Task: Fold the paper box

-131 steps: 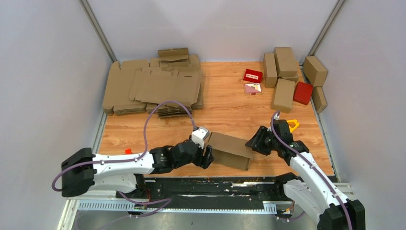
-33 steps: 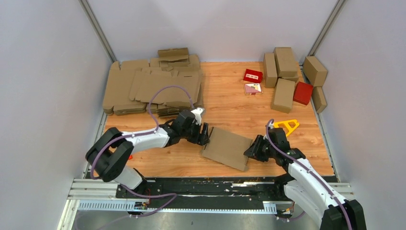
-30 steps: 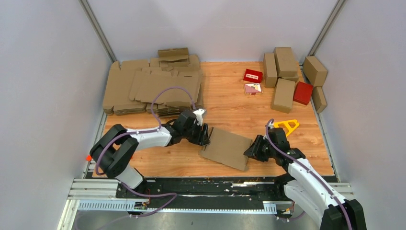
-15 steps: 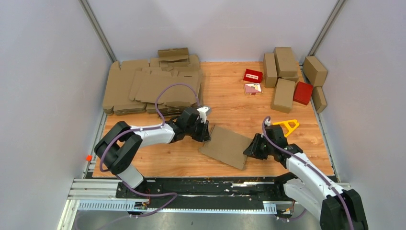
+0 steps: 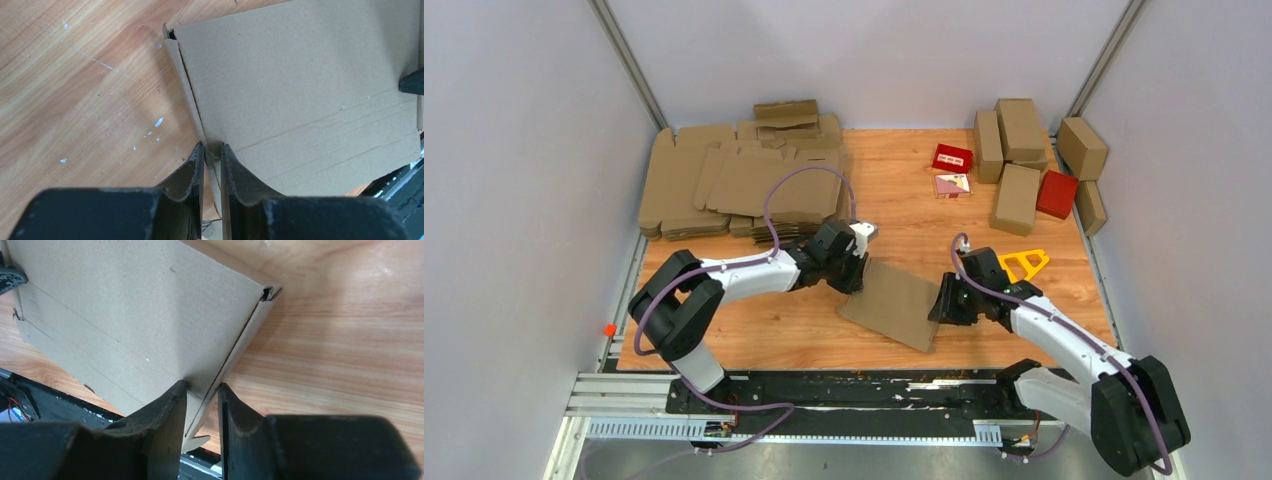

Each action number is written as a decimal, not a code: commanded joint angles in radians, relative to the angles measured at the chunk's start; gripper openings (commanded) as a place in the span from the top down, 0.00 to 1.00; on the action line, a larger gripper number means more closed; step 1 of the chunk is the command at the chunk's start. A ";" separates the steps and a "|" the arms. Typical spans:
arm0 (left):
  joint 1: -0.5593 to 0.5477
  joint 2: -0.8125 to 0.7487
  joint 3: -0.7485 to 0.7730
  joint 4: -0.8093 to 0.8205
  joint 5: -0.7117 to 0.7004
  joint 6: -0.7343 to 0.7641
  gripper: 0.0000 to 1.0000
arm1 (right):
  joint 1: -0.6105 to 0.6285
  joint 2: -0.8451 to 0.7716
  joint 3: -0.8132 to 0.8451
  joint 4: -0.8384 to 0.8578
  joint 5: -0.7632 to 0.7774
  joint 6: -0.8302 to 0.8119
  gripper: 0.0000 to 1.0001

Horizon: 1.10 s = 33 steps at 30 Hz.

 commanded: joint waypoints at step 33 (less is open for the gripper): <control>0.025 -0.284 -0.052 -0.072 -0.151 -0.038 0.42 | 0.124 -0.035 0.268 -0.074 0.135 -0.199 0.09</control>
